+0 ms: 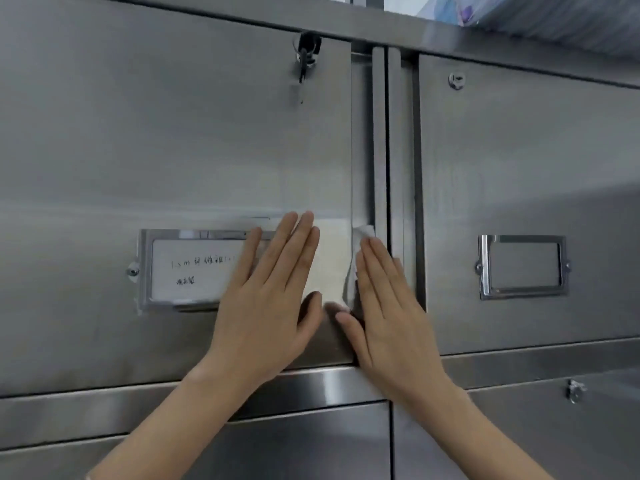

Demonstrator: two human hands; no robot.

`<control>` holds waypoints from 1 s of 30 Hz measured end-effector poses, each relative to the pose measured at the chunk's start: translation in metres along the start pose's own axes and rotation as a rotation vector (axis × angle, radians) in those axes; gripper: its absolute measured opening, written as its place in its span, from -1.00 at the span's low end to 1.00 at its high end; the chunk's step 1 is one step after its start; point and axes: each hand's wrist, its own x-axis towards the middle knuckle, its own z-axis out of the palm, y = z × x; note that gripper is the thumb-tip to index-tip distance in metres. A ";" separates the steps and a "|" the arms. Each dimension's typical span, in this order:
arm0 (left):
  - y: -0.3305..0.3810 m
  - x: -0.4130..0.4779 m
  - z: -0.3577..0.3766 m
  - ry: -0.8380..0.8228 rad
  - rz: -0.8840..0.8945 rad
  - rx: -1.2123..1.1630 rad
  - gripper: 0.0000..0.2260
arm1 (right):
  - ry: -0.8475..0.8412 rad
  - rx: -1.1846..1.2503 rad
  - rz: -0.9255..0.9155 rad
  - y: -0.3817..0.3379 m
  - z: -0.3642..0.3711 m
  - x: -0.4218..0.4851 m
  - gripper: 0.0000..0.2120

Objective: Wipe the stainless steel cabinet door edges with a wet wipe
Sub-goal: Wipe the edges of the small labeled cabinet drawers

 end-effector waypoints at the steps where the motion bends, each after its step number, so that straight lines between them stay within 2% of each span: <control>1: 0.007 -0.016 0.000 -0.014 0.002 -0.011 -0.43 | -0.027 -0.010 -0.008 -0.001 0.002 -0.012 -0.35; 6: 0.031 -0.059 0.000 -0.103 -0.012 -0.025 -0.43 | 0.023 -0.005 0.022 0.006 -0.006 0.025 -0.38; 11: 0.039 -0.071 0.000 -0.141 -0.026 -0.052 -0.44 | -0.078 -0.014 -0.046 -0.008 0.005 -0.055 -0.48; 16: 0.041 -0.073 0.001 -0.122 -0.036 -0.056 -0.43 | -0.007 -0.085 -0.077 0.009 -0.008 -0.003 -0.50; 18: 0.043 -0.074 0.001 -0.124 -0.053 -0.054 -0.43 | -0.008 -0.072 -0.076 0.003 -0.006 -0.016 -0.52; 22: 0.045 -0.080 -0.002 -0.170 -0.055 -0.063 -0.44 | -0.024 -0.100 -0.127 -0.014 0.005 -0.086 -0.65; 27: 0.047 -0.094 -0.011 -0.230 -0.031 -0.055 -0.45 | 0.074 -0.095 -0.194 0.001 -0.007 -0.059 -0.84; 30: 0.050 -0.103 -0.016 -0.254 -0.014 -0.056 -0.46 | 0.128 -0.110 -0.173 0.001 -0.010 -0.053 -0.93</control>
